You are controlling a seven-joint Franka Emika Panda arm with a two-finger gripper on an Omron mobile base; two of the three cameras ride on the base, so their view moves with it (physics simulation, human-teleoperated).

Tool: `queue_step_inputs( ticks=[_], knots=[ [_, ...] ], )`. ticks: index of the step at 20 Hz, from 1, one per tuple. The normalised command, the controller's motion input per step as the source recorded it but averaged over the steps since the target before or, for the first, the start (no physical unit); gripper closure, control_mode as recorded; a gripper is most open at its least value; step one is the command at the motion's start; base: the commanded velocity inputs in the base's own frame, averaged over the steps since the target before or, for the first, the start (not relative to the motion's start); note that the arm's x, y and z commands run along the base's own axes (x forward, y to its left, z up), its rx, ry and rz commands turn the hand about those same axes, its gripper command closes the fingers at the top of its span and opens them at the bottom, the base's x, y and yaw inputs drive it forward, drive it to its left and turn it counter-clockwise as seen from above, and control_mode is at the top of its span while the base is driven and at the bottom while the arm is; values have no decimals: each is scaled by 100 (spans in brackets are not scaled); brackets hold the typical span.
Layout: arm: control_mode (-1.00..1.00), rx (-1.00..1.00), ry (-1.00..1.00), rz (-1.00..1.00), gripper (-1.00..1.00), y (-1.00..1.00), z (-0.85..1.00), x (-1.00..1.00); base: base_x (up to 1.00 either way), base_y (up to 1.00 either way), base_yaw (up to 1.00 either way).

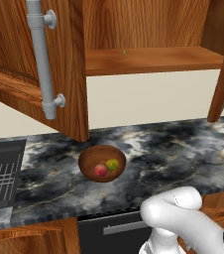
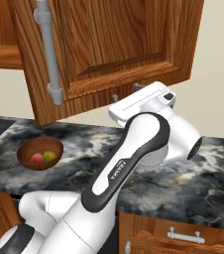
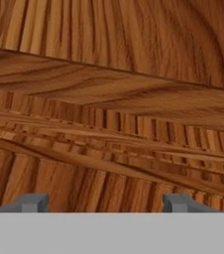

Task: Open the cabinet. Pick the peach and orange from the cabinet and place them into the bowl. Then close the cabinet.

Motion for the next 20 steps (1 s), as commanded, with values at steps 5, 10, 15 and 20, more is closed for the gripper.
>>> queue_step_inputs(
  ticks=[5,10,15,20],
  knots=[
    [-100,0,0,0,-100,3,24,35,0,0,0],
    [-100,0,0,0,-100,13,9,55,0,0,0],
    [-100,0,0,0,-100,12,6,53,0,0,0],
    [-100,0,0,-5,-100,1,1,50,0,0,0]
  ],
)
